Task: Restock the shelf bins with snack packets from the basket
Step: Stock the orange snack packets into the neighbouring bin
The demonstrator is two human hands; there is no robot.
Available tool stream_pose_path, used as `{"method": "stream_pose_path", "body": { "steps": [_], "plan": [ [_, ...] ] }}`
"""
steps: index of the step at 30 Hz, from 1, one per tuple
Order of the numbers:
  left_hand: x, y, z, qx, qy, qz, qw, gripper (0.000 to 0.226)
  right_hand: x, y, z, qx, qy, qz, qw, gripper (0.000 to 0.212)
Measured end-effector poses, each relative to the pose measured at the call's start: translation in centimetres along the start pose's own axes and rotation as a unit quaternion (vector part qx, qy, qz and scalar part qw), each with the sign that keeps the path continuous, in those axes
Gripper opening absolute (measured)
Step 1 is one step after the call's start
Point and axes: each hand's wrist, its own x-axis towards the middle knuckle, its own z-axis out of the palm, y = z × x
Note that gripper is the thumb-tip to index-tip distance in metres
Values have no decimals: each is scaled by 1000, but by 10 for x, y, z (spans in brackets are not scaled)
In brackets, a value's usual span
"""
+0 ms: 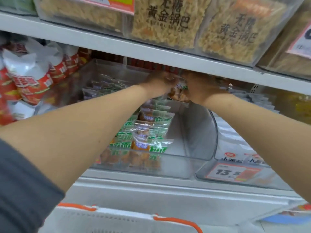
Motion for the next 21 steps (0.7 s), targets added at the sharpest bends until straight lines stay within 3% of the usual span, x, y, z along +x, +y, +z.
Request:
{"method": "stream_pose_path", "body": {
  "steps": [2, 4, 7, 12, 15, 18, 21],
  "plan": [
    [8, -9, 0, -1, -2, 4, 1000, 3, 11, 7, 6, 92, -34, -1, 995, 54],
    [9, -22, -1, 69, -52, 1, 996, 17, 23, 14, 14, 193, -70, 11, 979, 66],
    [4, -43, -7, 179, -90, -8, 980, 40, 30, 20, 20, 235, -70, 42, 969, 75],
    [0, -43, -13, 210, -74, 9, 975, 41, 38, 26, 24, 178, -66, 47, 981, 61],
    [0, -44, -13, 210, -69, 2, 975, 43, 38, 21, 27, 153, -72, -1, 986, 54],
    [-3, -45, -10, 182, -60, 3, 982, 58, 40, 13, 31, 45, -81, -1, 996, 23],
    [-7, -46, -7, 191, -63, 10, 979, 69, 40, 7, 39, 10, -92, -17, 996, 21]
  ]
}}
